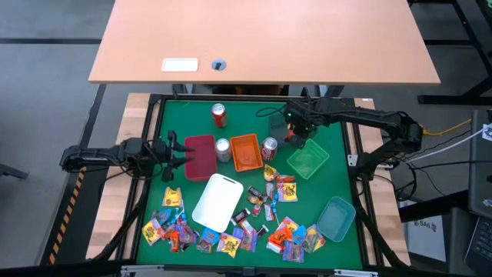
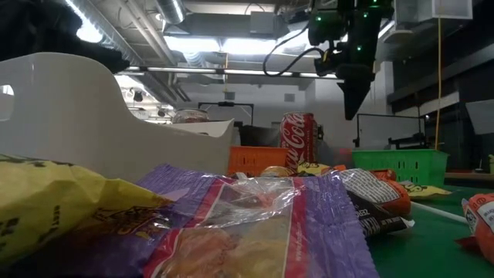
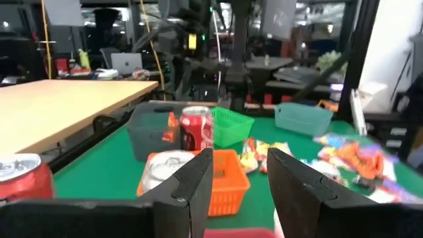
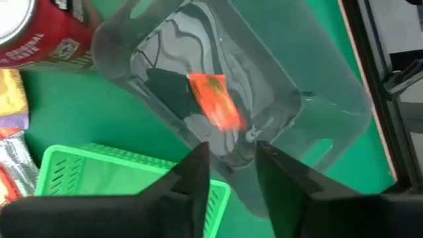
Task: Sort candy
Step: Put the orange candy into the black bin, then put the yellow candy into the red bin
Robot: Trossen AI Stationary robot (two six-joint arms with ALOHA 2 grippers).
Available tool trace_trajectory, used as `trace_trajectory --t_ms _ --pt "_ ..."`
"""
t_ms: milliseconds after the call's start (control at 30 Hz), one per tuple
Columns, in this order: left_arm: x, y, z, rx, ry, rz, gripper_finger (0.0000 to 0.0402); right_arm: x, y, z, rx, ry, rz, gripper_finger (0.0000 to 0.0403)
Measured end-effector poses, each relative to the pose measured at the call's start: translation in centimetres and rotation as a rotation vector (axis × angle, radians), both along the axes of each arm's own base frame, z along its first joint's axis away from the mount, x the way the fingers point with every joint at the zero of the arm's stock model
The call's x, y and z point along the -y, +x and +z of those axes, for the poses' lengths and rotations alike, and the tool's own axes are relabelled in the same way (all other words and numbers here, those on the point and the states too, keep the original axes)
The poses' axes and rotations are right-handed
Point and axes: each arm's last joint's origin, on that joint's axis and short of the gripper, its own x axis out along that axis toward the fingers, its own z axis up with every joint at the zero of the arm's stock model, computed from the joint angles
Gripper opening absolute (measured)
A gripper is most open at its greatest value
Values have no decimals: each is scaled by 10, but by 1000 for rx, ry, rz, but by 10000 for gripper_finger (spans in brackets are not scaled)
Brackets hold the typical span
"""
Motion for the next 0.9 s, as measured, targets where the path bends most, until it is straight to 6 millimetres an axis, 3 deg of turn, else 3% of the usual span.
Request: trace_trajectory --t_ms 167,467,700,900 --pt "1 -6 18 -28 -47 -22 132 0 0 0 2 5 1 175" --pt "3 -15 41 -364 -349 -43 132 0 0 0 2 6 1 202" --pt "11 5 27 -651 -683 -167 132 0 0 0 3 7 1 201" --pt "21 18 11 -877 -854 -187 132 0 0 0 3 8 1 200"
